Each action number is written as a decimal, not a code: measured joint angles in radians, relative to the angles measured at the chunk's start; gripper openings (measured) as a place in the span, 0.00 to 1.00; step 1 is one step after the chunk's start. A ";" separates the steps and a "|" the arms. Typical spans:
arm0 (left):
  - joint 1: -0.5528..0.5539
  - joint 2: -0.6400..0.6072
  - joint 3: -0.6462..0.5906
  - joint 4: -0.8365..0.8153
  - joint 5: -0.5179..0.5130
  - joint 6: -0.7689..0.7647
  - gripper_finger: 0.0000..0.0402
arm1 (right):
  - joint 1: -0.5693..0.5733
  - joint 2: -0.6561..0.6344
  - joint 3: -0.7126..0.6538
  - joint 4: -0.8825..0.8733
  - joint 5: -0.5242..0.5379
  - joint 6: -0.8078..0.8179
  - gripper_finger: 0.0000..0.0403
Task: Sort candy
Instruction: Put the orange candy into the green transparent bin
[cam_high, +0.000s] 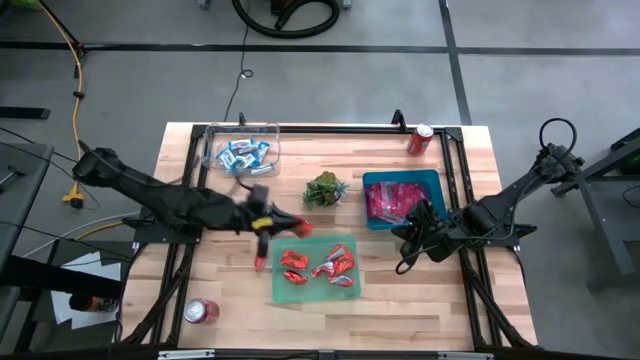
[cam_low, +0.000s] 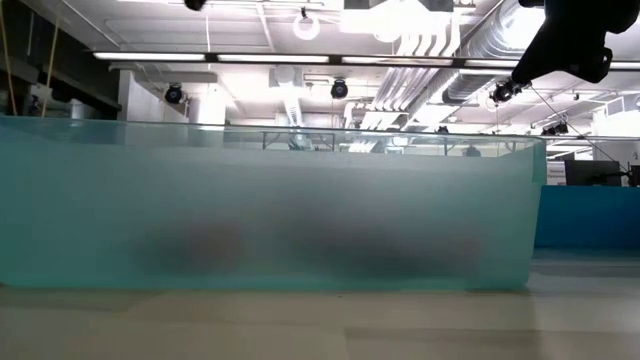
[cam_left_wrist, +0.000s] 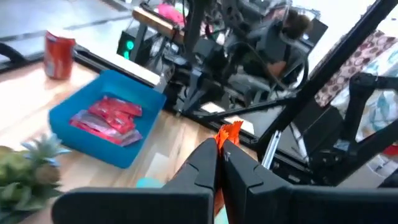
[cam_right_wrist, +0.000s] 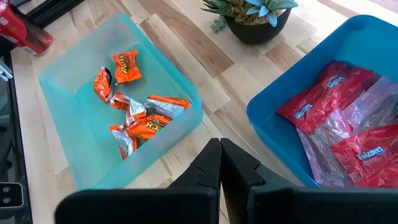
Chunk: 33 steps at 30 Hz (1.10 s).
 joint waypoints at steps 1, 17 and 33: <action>0.000 0.033 0.013 0.005 0.015 -0.003 0.00 | 0.000 0.000 0.000 0.000 0.000 0.000 0.00; -0.006 0.617 0.375 -0.330 0.120 0.069 0.00 | 0.000 0.000 0.000 -0.023 -0.007 -0.008 0.00; 0.024 0.780 0.374 -0.517 -0.034 -0.067 0.00 | 0.000 0.000 0.000 -0.039 -0.008 -0.008 0.00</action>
